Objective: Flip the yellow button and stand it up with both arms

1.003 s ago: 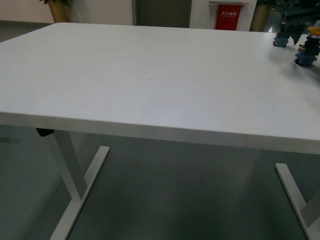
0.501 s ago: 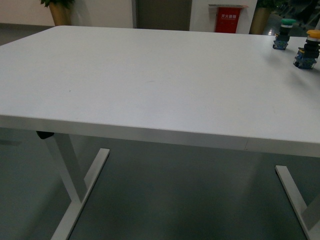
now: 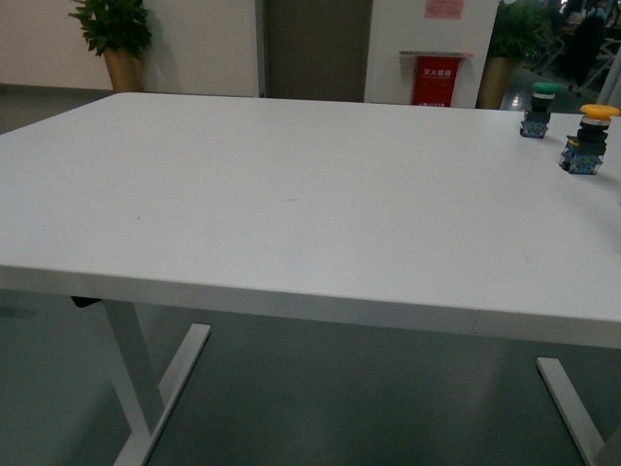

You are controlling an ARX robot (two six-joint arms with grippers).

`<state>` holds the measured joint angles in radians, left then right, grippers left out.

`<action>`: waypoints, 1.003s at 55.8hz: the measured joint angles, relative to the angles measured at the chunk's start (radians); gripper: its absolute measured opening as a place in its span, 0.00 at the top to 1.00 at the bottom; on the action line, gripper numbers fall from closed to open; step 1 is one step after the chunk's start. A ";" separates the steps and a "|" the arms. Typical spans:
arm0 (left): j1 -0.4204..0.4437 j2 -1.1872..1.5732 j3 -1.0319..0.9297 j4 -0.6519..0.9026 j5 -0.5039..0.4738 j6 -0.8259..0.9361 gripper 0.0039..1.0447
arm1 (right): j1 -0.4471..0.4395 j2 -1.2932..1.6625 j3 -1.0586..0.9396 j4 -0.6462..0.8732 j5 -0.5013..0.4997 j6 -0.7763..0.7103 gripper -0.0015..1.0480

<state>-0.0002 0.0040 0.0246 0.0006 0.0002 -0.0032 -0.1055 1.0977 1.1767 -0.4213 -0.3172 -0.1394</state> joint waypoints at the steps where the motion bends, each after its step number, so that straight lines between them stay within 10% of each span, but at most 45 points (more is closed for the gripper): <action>1: 0.000 0.000 0.000 0.000 0.000 0.000 0.06 | -0.002 -0.029 -0.021 0.013 0.009 0.008 0.07; 13: 0.000 0.000 0.000 0.000 0.000 0.000 0.06 | 0.065 -0.416 -0.533 0.514 0.306 0.119 0.49; 28: 0.000 0.000 0.000 0.000 0.000 0.000 0.06 | 0.102 -0.536 -0.826 0.621 0.316 0.127 0.96; 56: 0.000 0.000 0.000 0.000 -0.001 0.000 0.06 | 0.103 -0.715 -1.040 0.661 0.317 0.129 0.97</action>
<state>-0.0002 0.0040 0.0246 0.0006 -0.0006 -0.0032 -0.0025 0.3832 0.1364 0.2401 -0.0006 -0.0105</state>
